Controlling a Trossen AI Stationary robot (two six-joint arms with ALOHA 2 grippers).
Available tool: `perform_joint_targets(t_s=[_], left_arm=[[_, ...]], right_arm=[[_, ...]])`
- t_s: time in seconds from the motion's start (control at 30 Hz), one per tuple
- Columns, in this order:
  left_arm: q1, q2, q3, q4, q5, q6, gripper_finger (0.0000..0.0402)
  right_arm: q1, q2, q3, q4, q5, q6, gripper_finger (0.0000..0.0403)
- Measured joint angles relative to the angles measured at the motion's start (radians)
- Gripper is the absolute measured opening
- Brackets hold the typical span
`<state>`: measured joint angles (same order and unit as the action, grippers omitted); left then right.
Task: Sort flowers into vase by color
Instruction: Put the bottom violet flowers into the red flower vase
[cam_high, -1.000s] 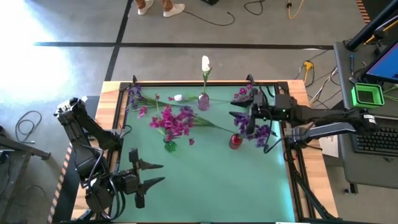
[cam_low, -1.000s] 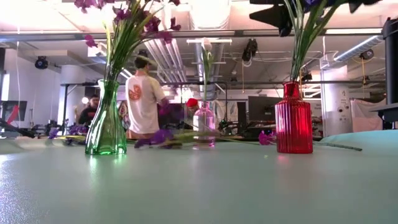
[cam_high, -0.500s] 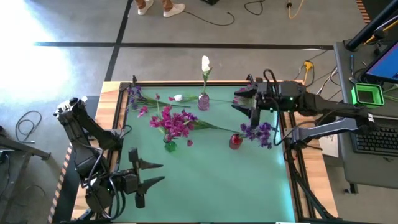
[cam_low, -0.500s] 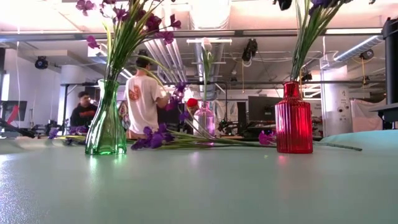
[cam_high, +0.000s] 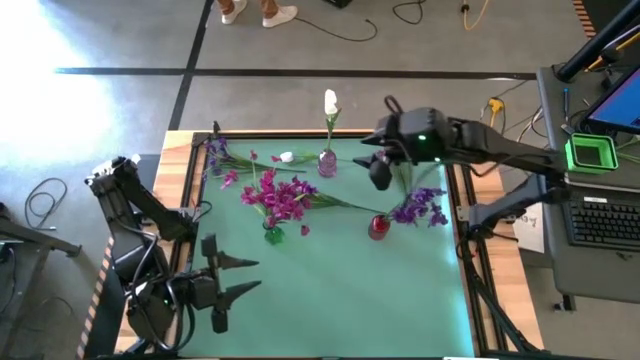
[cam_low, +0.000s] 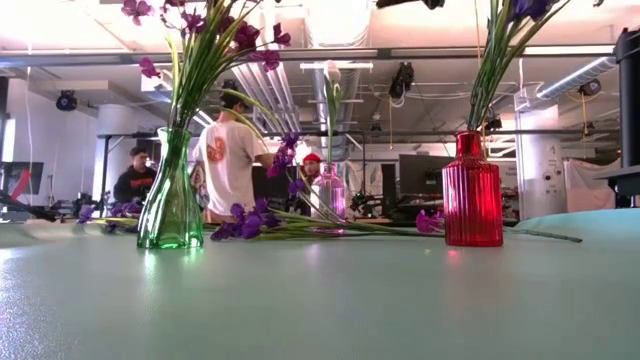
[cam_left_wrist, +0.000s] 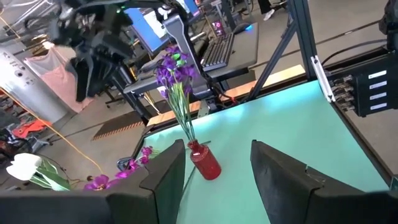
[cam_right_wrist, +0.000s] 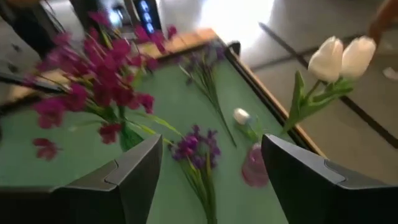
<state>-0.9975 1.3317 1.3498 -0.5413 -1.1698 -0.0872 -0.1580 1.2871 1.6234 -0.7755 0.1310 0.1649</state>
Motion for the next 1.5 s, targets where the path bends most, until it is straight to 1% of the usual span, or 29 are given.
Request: perform_joint_targets(t_s=[0.23, 0.37, 0.53, 0.63, 0.73, 0.83, 1.0, 1.3, 1.5], left_arm=[[-0.025, -0.004, 0.031, -0.047, 0.000, -0.004, 0.0169], [-0.039, -0.008, 0.032, -0.062, 0.000, -0.004, 0.0169], [-0.045, -0.012, 0.032, -0.065, -0.001, -0.008, 0.0169], [-0.049, -0.013, 0.031, -0.067, -0.001, -0.008, 0.0169], [-0.061, -0.014, 0.031, -0.069, -0.001, -0.017, 0.0169], [-0.078, -0.014, 0.031, -0.079, -0.001, -0.044, 0.0169], [-0.101, -0.014, 0.030, -0.107, -0.001, -0.087, 0.0169], [-0.102, -0.017, 0.030, -0.114, -0.002, -0.088, 0.0169], [-0.101, -0.019, 0.030, -0.122, -0.003, -0.087, 0.0169]], right_arm=[[0.000, 0.151, 0.177, -0.223, 0.003, 0.014, 0.0267], [0.000, 0.228, 0.254, -0.291, 0.002, 0.029, 0.0263], [0.000, 0.342, 0.320, -0.390, -0.003, 0.003, 0.0258], [0.000, 0.400, 0.328, -0.425, -0.040, -0.010, 0.0259], [0.000, 0.431, 0.302, -0.413, -0.085, -0.035, 0.0262], [0.001, 0.448, 0.254, -0.400, -0.086, -0.047, 0.0264], [0.001, 0.449, 0.151, -0.312, -0.085, -0.046, 0.0265], [0.001, 0.450, -0.027, -0.176, -0.078, -0.053, 0.0265], [0.001, 0.450, -0.111, -0.120, -0.076, -0.062, 0.0256]])
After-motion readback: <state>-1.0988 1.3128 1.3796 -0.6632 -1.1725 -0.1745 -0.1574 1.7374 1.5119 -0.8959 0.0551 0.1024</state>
